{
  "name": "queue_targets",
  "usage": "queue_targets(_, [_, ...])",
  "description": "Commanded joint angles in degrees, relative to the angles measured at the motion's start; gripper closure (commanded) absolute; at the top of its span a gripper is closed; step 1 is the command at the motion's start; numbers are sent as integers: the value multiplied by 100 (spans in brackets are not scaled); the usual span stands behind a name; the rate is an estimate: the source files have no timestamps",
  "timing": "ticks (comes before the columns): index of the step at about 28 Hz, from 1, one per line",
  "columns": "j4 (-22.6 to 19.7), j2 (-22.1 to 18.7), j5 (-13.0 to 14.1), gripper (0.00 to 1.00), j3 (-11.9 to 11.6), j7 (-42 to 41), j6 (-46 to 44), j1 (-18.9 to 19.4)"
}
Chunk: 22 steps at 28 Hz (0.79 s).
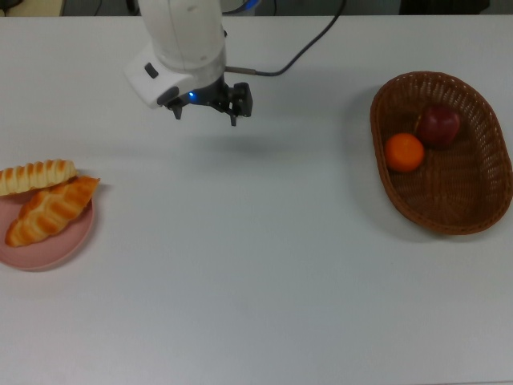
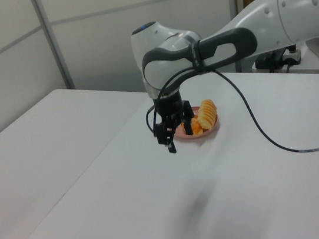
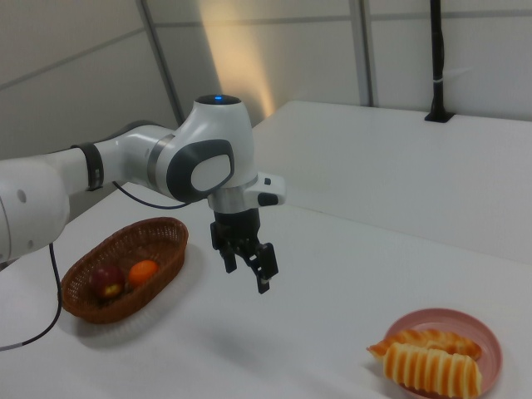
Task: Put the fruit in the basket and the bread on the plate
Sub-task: 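Open the gripper and raise it above the plate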
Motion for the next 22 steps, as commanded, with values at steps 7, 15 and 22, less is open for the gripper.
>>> queue_targets(7, [-28,-615,-400,0,-167,-311,-226,35])
queue_targets(15, [332,-694,-488,0,-378,-337,-596,26])
queue_targets(22, [473,-694,-488,0,-431,-320,-702,8])
